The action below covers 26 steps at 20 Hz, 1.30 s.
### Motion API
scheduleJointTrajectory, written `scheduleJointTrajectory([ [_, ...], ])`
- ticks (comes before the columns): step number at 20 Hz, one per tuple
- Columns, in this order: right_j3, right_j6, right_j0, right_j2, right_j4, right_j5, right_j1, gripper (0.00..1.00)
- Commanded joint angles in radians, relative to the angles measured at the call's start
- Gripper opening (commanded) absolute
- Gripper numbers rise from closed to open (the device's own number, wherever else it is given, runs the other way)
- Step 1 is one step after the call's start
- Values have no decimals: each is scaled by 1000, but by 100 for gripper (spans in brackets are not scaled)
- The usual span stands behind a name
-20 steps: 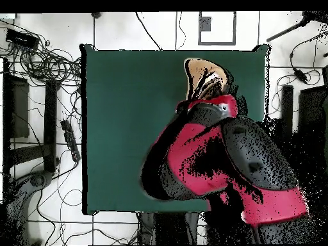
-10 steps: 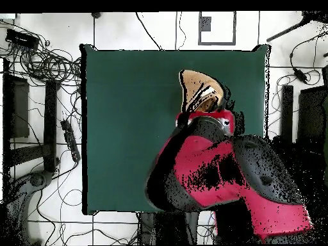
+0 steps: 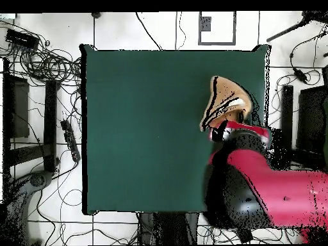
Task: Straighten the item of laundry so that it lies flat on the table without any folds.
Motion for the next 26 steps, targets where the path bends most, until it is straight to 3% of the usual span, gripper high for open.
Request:
scheduleJointTrajectory([
  [1,181,-353,-182,294,267,-8,3,0],
  [6,195,-378,-262,398,392,91,-56,0],
  [10,194,-316,-203,322,384,122,-125,0],
  [14,186,-216,-118,224,303,147,-152,0],
  [19,105,-43,21,155,25,335,-151,0],
  [23,75,4,99,132,-83,434,-155,0],
  [26,59,20,145,107,-96,469,-140,0],
])
